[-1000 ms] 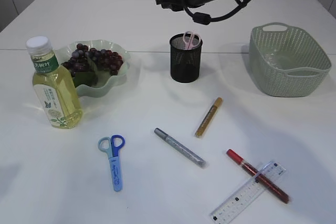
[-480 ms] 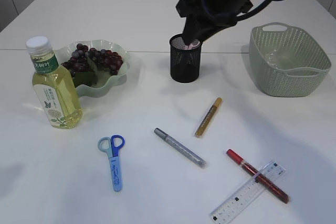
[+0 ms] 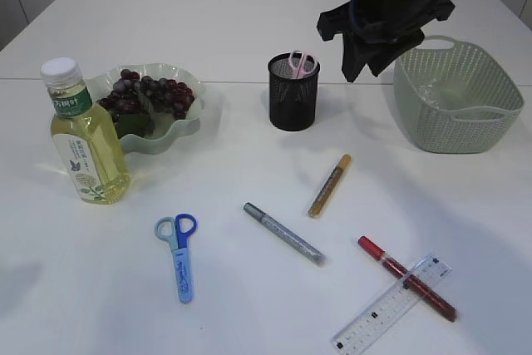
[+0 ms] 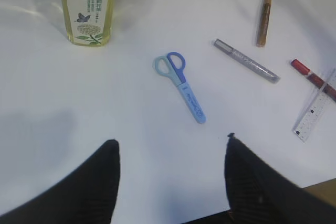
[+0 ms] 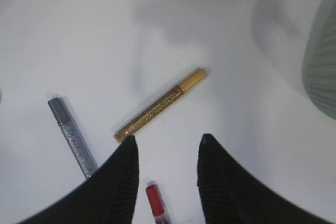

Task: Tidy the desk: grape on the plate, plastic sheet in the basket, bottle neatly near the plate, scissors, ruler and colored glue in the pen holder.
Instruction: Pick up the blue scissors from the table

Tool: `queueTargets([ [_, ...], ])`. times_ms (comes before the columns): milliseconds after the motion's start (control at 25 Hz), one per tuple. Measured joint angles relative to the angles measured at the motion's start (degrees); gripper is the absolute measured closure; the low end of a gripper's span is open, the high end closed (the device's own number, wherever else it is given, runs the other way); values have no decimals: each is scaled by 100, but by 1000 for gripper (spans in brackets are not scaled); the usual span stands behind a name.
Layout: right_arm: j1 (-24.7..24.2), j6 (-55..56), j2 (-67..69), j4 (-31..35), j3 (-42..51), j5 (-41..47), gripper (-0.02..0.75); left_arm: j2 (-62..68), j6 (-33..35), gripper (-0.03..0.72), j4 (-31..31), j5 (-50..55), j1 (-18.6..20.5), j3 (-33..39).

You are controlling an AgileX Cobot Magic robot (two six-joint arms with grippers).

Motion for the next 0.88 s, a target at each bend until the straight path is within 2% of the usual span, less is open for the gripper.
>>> queueTargets([
  [200, 0, 262, -24, 0, 122, 24, 426, 0, 0, 228, 0, 51, 0, 0],
  [520, -10, 310, -447, -70, 1343, 24, 426, 86, 0, 228, 0, 117, 0, -36],
  [680, -9, 310, -880, -155, 1763, 24, 426, 354, 0, 228, 0, 309, 0, -398],
  [880, -9, 310, -1422, -183, 1986, 24, 426, 1052, -206, 228, 0, 1056, 0, -1109],
])
